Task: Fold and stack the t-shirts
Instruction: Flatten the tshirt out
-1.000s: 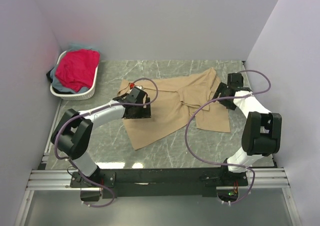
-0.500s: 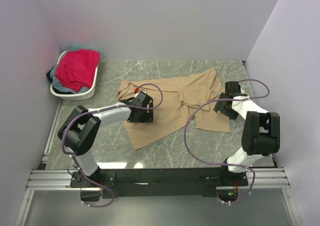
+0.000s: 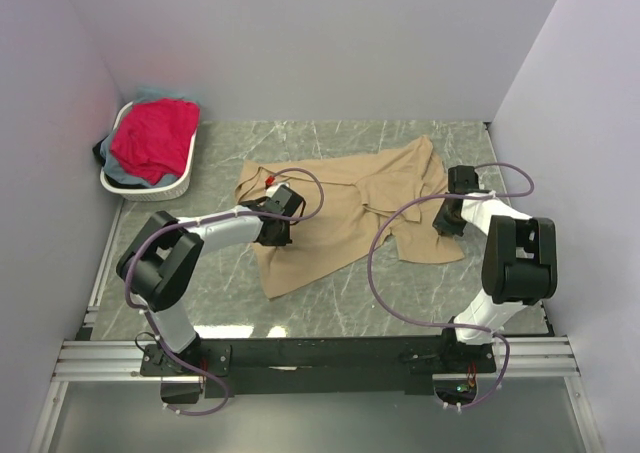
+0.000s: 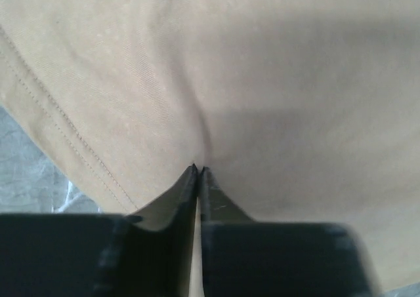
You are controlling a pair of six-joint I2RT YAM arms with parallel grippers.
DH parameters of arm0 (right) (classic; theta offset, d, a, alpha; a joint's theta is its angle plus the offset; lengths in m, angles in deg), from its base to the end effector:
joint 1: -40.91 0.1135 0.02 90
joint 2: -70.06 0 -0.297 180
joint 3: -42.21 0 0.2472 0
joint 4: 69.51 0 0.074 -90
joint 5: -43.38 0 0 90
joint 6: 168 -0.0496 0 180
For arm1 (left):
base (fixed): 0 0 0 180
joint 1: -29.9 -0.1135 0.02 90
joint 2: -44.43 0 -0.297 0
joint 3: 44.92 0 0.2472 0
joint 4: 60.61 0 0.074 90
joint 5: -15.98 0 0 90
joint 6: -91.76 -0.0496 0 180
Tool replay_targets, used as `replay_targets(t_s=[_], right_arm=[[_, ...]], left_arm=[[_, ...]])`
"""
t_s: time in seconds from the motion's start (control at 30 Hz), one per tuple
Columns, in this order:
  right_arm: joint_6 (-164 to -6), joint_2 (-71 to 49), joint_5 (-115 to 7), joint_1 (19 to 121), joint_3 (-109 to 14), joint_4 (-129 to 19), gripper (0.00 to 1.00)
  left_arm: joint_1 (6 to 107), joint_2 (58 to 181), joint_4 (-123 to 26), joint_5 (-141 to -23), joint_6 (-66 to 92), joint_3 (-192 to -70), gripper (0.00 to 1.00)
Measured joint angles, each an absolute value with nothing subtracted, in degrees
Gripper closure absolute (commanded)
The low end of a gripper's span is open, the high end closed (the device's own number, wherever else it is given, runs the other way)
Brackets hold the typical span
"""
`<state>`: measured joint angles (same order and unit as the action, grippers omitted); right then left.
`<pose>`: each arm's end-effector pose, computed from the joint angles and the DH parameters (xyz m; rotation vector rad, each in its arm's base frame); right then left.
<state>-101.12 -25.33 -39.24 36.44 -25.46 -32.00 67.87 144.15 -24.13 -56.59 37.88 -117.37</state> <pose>0.3169 -0.0312 0.1823 0.6794 2.6070 -0.0756 0.2800 -0.1996 0.1842 -0.0509 2.5979 -0.0471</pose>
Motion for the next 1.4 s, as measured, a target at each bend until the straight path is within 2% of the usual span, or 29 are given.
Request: replay_targets(t_s=[0.2,0.33,0.63,0.87,0.9,0.93,0.97,1.0,1.1,1.13,1.2,1.4], right_arm=[[-101.38,-22.01,-42.98,36.88,-21.66,-34.16,1.00],[-102.32,-15.36,-44.62,39.66,-16.70,-31.08,1.00],[-110.21,2.17,-47.09,54.93,-10.36,-26.25,1.00],[-120.96,19.19,-44.80,65.08,-5.94,-17.84,1.00],[-122.25,21.07,-44.36,66.08,-5.55,-16.96,0.82],[-123.67,22.82,-44.01,66.98,-5.05,-16.20,0.66],[-125.03,24.11,-43.77,67.68,-4.61,-15.35,0.58],[-126.14,25.07,-43.53,68.29,-4.04,-14.82,0.47],[-127.93,26.08,-42.98,69.38,-2.79,-13.07,0.39],[-128.15,26.06,-42.63,69.53,-2.75,-12.66,0.36],[-128.33,25.86,-40.97,69.67,-3.17,-12.00,0.30],[-125.53,19.35,-34.72,69.27,-11.23,-13.47,0.28]], left_arm=[[68.37,144.26,-22.05,-53.10,38.40,-117.77,0.99],[68.37,145.20,-14.51,-47.94,38.42,-119.56,0.99],[68.22,146.36,3.35,-36.51,40.24,-124.39,0.99],[67.92,146.16,11.96,-32.53,42.03,-124.89,0.96],[67.92,146.03,13.05,-32.05,42.47,-124.89,0.89],[67.92,145.87,13.79,-31.81,42.84,-124.89,0.60],[67.92,145.55,14.49,-31.48,43.28,-124.89,0.43],[67.92,145.17,15.26,-31.06,43.54,-124.89,0.30],[67.89,144.37,17.22,-30.06,45.13,-125.00,0.23],[67.85,144.34,18.01,-29.73,45.66,-125.26,0.15],[67.81,144.34,19.06,-29.01,46.55,-125.90,0.12],[67.81,144.21,19.30,-27.79,47.43,-129.81,0.11]])
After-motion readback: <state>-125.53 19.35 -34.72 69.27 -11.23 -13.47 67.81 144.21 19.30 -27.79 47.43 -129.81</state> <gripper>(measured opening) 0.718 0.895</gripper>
